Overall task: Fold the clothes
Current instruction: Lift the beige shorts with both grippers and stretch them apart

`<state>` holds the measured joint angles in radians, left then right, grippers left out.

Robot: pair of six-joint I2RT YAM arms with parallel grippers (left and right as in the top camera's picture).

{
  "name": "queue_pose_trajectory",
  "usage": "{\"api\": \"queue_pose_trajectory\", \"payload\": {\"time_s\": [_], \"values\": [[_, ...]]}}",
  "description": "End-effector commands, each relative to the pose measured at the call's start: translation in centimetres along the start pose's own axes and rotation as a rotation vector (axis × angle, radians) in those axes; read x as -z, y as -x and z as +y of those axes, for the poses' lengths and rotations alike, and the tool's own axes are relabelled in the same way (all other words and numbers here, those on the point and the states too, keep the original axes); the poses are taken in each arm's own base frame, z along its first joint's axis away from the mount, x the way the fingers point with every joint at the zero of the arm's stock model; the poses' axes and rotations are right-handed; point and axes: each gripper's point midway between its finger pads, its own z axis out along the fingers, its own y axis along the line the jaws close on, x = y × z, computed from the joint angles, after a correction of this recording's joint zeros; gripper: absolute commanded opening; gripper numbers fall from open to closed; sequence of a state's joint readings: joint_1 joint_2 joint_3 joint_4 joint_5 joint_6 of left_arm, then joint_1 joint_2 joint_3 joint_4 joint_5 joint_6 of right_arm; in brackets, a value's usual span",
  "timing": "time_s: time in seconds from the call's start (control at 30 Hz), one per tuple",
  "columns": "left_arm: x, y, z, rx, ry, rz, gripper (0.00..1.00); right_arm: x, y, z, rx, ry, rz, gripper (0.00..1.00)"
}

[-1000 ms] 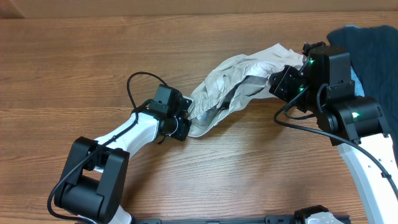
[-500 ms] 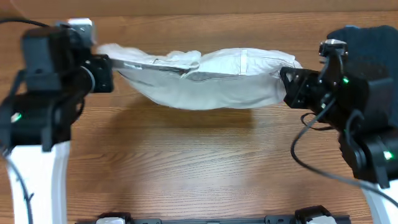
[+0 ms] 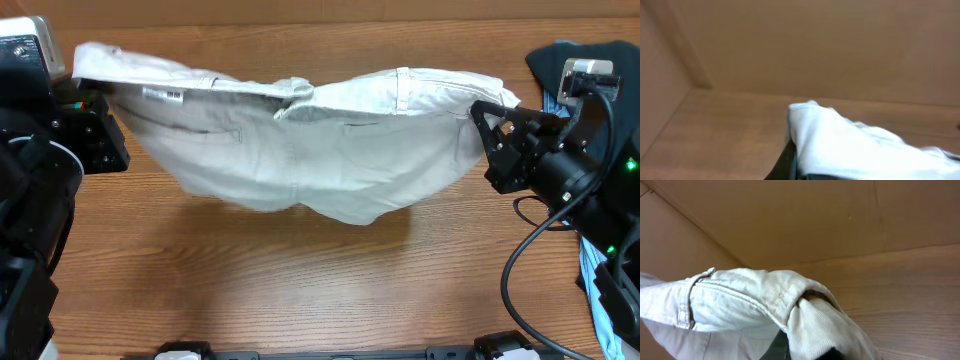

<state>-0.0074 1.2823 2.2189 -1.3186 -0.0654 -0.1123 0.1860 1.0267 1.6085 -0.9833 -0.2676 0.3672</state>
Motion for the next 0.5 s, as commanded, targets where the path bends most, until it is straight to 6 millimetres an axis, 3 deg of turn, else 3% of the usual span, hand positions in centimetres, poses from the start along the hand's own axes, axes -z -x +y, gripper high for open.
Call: {"api": "queue_pose_trajectory", "payload": {"time_s": [0.0,0.03,0.17,0.23,0.37,0.47], "values": [[0.4,1.3,3.3,0.054,0.186,-0.054,0.04,1.2,2.3,-1.5,-0.003,-0.108,-0.105,0.04],[0.2,1.5,2.2,0.015,0.123,-0.055,0.04,1.1,2.1,-0.4,0.068,-0.049,-0.088,0.04],[1.0,1.5,2.1,-0.002,0.116,-0.064,0.04,2.1,2.8,-0.3,0.077,-0.064,-0.119,0.04],[3.1,1.4,2.1,-0.018,0.103,-0.084,0.04,3.7,3.6,0.6,0.093,-0.053,-0.148,0.04],[9.6,1.2,2.5,-0.013,0.097,-0.183,0.04,7.9,4.3,2.4,-0.038,-0.029,-0.175,0.04],[11.5,0.0,2.7,-0.01,0.098,-0.182,0.04,8.8,3.0,2.5,-0.131,-0.028,-0.125,0.04]]}}
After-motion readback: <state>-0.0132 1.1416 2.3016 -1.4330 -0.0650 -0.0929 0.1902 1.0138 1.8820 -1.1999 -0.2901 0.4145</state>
